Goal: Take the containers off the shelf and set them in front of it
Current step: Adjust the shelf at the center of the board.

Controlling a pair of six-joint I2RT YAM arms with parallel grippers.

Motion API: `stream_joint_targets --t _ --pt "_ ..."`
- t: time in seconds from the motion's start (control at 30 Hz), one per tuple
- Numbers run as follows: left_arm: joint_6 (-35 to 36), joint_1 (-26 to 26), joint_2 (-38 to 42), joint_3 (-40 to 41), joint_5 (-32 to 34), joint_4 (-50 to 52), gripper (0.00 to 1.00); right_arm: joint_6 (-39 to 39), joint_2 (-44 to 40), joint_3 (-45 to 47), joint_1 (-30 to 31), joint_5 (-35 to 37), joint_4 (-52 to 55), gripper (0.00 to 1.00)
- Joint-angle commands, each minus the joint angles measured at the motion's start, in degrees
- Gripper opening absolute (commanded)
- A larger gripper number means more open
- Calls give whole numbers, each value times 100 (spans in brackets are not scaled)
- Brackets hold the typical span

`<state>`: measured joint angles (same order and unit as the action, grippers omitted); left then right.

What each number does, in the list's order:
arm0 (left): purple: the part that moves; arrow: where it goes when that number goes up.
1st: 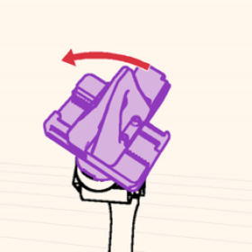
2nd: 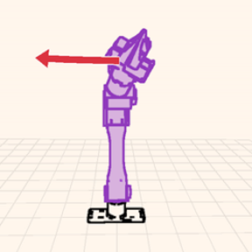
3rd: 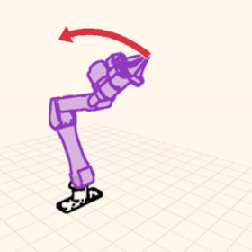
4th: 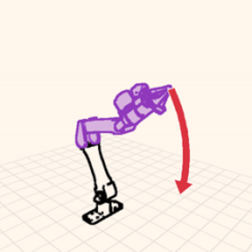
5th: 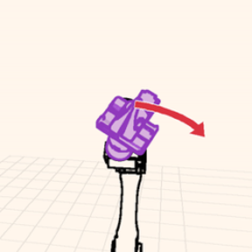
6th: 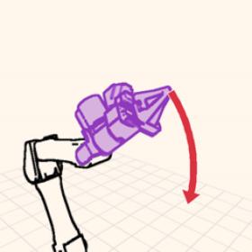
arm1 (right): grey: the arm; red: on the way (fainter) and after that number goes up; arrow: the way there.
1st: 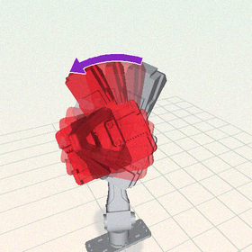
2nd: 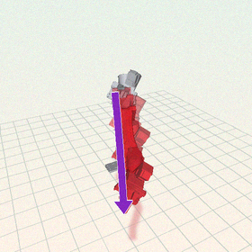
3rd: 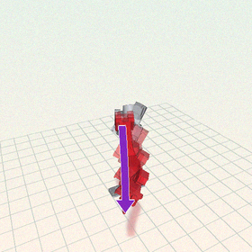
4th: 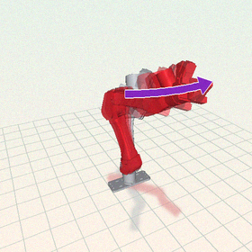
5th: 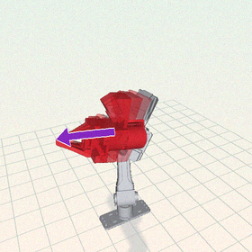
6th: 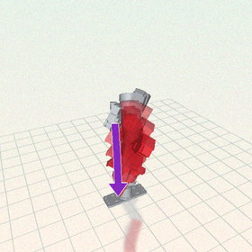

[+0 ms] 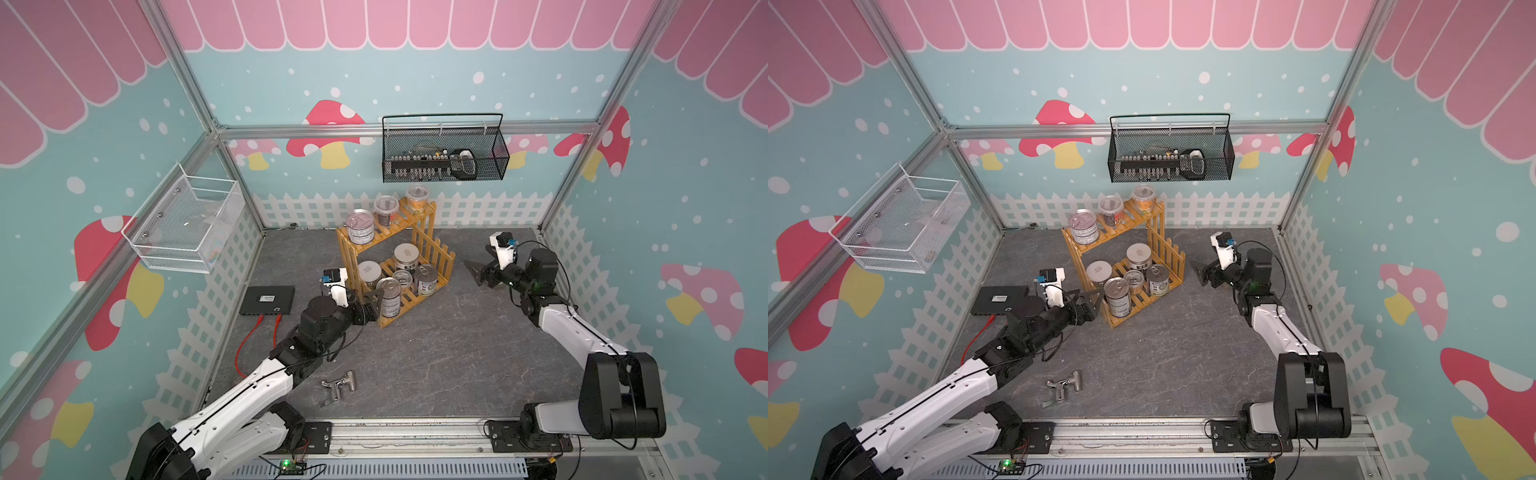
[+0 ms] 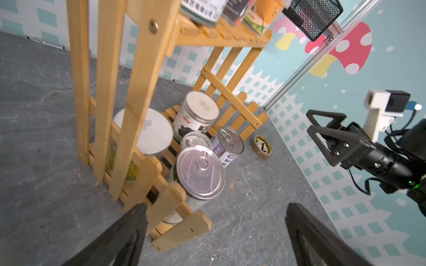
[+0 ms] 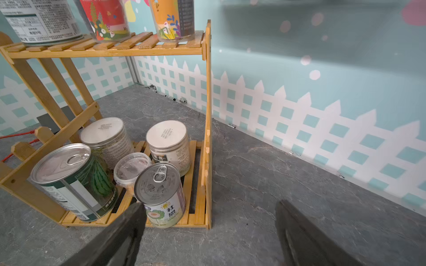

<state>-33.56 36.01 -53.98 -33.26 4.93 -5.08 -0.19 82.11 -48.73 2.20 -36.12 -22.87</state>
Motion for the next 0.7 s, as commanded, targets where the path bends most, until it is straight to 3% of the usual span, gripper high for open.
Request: stream_joint_targets --t 0.0,0.27,0.67 --pt "-400 314 -150 -26 549 245 96 -355 441 -396 244 49 195 90" --pt "-546 721 -554 -199 881 209 96 -640 1537 -1190 774 568 285 76" --pt "-434 750 -931 -409 931 159 97 -364 2177 -1508 995 1216 -33 43"
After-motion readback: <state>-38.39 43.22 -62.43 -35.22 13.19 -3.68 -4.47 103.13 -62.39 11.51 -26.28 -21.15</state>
